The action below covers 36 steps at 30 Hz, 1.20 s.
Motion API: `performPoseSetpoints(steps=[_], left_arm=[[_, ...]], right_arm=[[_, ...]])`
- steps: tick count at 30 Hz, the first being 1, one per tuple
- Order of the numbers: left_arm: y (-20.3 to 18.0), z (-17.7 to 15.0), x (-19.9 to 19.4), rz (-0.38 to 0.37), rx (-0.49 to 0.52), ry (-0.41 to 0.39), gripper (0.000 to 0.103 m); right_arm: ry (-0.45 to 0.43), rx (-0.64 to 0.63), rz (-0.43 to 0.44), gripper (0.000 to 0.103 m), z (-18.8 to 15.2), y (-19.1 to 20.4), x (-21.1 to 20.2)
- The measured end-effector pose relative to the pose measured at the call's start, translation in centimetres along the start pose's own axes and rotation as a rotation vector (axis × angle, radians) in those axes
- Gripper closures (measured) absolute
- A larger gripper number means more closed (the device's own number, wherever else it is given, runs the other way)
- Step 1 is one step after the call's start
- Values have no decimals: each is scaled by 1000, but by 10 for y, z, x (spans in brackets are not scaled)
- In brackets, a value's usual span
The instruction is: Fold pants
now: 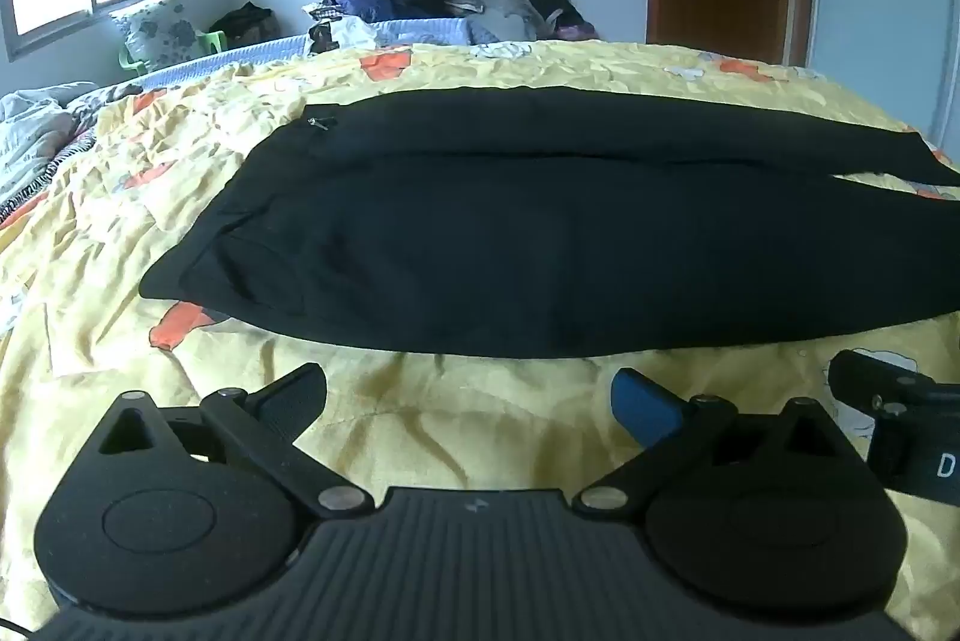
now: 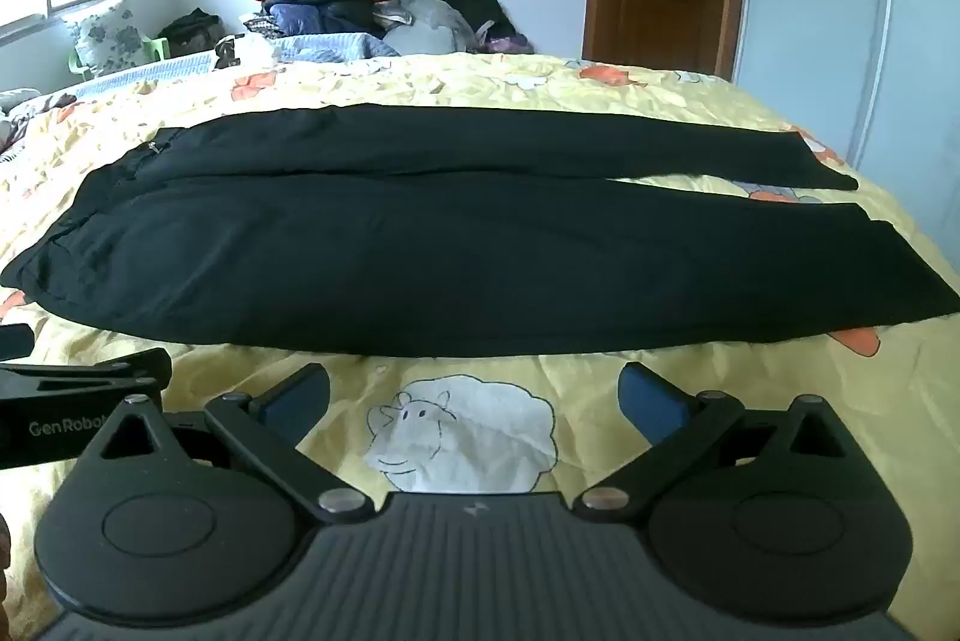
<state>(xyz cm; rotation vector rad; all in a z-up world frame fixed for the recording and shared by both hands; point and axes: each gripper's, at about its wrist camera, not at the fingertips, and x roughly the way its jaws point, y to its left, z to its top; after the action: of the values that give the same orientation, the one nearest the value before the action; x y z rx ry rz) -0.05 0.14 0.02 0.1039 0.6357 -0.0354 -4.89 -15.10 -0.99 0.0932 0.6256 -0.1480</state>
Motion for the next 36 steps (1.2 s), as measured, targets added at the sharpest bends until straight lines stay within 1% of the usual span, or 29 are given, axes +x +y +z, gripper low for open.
performPoseSetpoints(steps=[5, 6, 7, 13, 19, 36], left_arm=[[4, -2, -3, 15, -39, -6, 0], [3, -5, 5, 5, -14, 5, 0], [3, -6, 6, 6, -17, 4, 0], [13, -15, 14, 0, -20, 3, 0], [14, -16, 14, -3, -33, -4, 0], [15, -18, 16, -7, -42, 1, 0]], right_arm=[[4, 12, 10, 0, -2, -6, 1], [3, -2, 0, 0, -2, -1, 1], [-6, -2, 2, 0, -2, -1, 1], [10, -1, 6, 0, -4, -1, 7], [5, 6, 7, 0, -5, -1, 5], [34, 26, -3, 0, -11, -8, 17]])
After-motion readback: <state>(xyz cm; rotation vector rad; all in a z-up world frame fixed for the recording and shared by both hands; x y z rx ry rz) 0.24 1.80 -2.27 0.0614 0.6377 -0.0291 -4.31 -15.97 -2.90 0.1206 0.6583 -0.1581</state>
